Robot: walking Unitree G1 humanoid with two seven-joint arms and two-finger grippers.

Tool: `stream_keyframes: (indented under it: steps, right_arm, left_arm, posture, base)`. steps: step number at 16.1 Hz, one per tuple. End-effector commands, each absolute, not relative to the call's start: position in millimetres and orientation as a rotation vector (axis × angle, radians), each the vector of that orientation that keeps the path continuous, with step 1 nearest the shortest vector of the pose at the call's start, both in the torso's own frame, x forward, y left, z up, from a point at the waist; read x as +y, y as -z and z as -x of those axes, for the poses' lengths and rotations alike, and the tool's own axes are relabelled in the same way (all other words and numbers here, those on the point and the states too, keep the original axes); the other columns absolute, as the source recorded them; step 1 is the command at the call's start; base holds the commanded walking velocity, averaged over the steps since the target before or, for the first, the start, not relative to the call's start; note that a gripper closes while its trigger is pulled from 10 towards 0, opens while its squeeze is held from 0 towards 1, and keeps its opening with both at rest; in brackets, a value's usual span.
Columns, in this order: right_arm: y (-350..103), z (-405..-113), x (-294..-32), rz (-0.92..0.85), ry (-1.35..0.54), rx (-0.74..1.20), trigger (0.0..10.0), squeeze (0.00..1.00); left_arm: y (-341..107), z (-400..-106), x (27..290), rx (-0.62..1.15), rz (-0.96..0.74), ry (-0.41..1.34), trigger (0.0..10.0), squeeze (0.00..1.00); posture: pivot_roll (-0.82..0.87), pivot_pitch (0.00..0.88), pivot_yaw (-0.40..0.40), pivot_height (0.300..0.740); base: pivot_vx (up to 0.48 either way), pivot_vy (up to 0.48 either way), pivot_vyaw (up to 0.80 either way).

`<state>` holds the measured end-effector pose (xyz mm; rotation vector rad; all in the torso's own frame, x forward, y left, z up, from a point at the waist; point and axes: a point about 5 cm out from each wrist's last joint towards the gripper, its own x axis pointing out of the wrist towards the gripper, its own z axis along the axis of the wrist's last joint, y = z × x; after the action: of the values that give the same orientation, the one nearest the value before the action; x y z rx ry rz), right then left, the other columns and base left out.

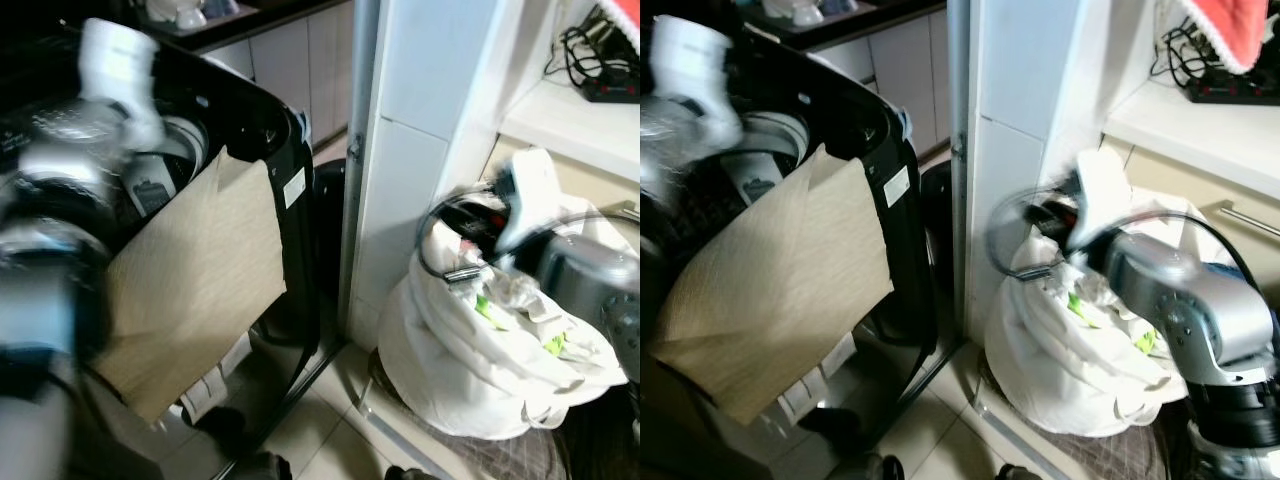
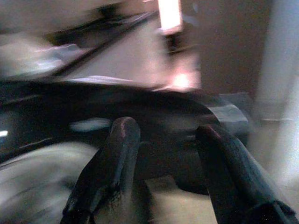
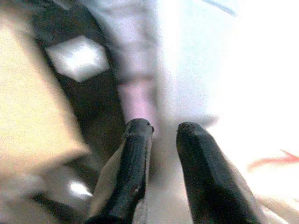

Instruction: Clothes washing

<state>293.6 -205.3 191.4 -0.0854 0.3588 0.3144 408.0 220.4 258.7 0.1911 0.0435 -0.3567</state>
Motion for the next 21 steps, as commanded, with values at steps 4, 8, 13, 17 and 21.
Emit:
stream_keyframes:
  steps: [4, 8, 13, 17, 21]
  right_arm:
    - [-172, -287, -226, 0.151, -0.284, 0.464, 10.0, 1.00]
    - [-175, -276, -236, 0.255, -0.315, 0.545, 10.0, 1.00]
    - [-175, -267, -246, 0.379, -0.298, 0.630, 10.0, 1.00]
    - [-150, -260, -256, 0.458, -0.289, 0.749, 10.0, 0.00]
    - [-137, -261, -259, 0.355, -0.269, 0.752, 0.0, 0.00]
  left_arm:
    - [-233, -376, 156, -0.015, -0.142, 0.859, 10.0, 0.00]
    - [-205, -332, 121, 0.089, -0.031, 1.141, 10.0, 0.00]
    - [-185, -301, 109, 0.182, 0.027, 1.219, 10.0, 0.00]
    - [-183, -290, 103, 0.218, 0.022, 1.239, 10.0, 0.00]
    - [-183, -284, 99, 0.231, 0.024, 1.252, 10.0, 0.00]
  posture:
    - [-0.14, 0.049, 0.081, 0.740]
    - [-0.14, 0.053, 0.087, 0.740]
    - [-0.14, 0.054, 0.087, 0.740]
    - [-0.14, 0.050, 0.085, 0.740]
    - [-0.14, 0.047, 0.084, 0.740]
  base:
    - [0.000, 0.000, 0.00]
    - [0.000, 0.000, 0.00]
    - [0.000, 0.000, 0.00]
    - [0.000, 0.000, 0.00]
    - [0.000, 0.000, 0.00]
